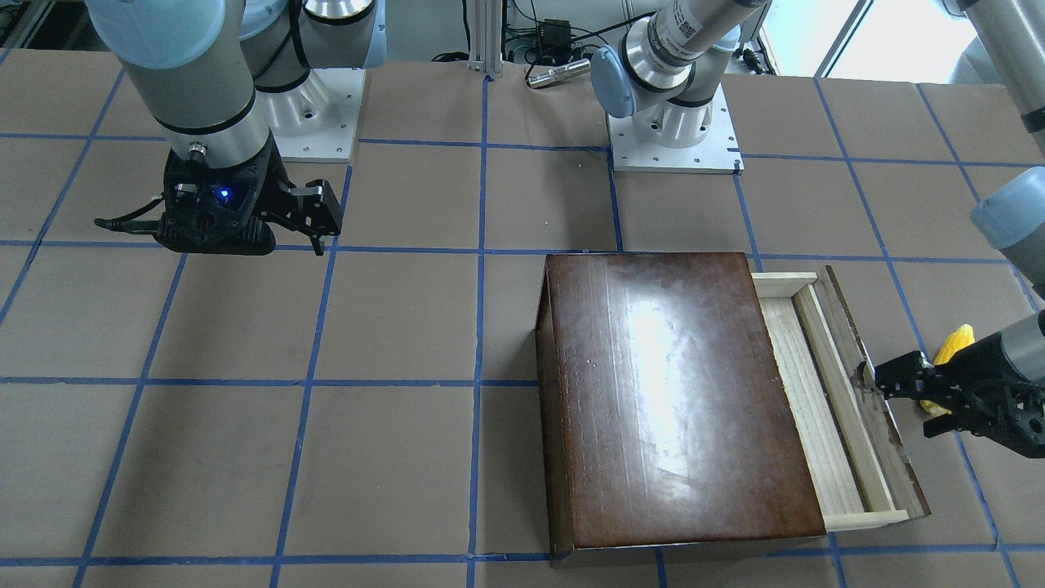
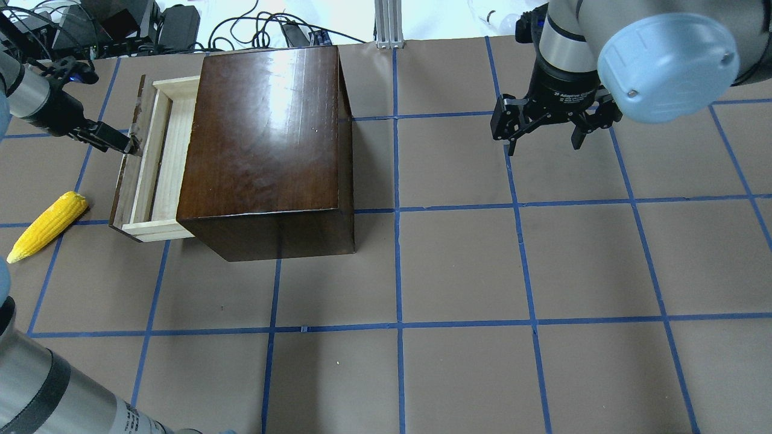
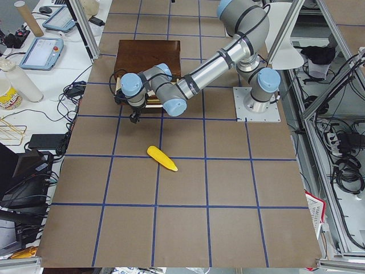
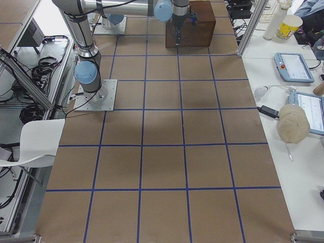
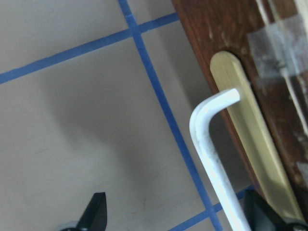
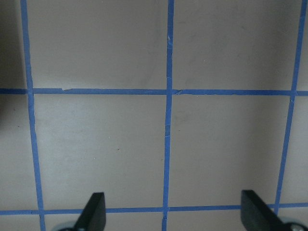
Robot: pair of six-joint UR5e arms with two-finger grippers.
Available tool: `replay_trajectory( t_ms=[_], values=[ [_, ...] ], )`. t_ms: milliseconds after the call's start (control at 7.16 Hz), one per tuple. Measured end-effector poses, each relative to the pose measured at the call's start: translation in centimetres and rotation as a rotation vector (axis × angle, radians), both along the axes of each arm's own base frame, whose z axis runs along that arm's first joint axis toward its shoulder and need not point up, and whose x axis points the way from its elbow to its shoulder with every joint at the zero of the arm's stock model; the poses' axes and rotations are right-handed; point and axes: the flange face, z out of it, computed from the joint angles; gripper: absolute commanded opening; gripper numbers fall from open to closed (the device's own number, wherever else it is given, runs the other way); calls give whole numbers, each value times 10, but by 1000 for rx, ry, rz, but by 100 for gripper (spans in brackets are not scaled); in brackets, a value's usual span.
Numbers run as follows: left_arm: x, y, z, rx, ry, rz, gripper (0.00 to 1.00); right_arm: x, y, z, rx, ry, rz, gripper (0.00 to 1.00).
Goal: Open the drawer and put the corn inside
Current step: 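Pull the drawer out away from the cabinet with the left gripper, then release the handle and move the left gripper over the yellow corn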
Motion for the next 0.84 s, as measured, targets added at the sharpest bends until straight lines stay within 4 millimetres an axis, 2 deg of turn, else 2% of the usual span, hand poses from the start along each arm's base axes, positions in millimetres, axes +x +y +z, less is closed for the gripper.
replay_trajectory(
  t_ms=[838],
  values=[
    [15,0,3,2,-16,-12,100,0,0,0,2,0,0,100]
  ],
)
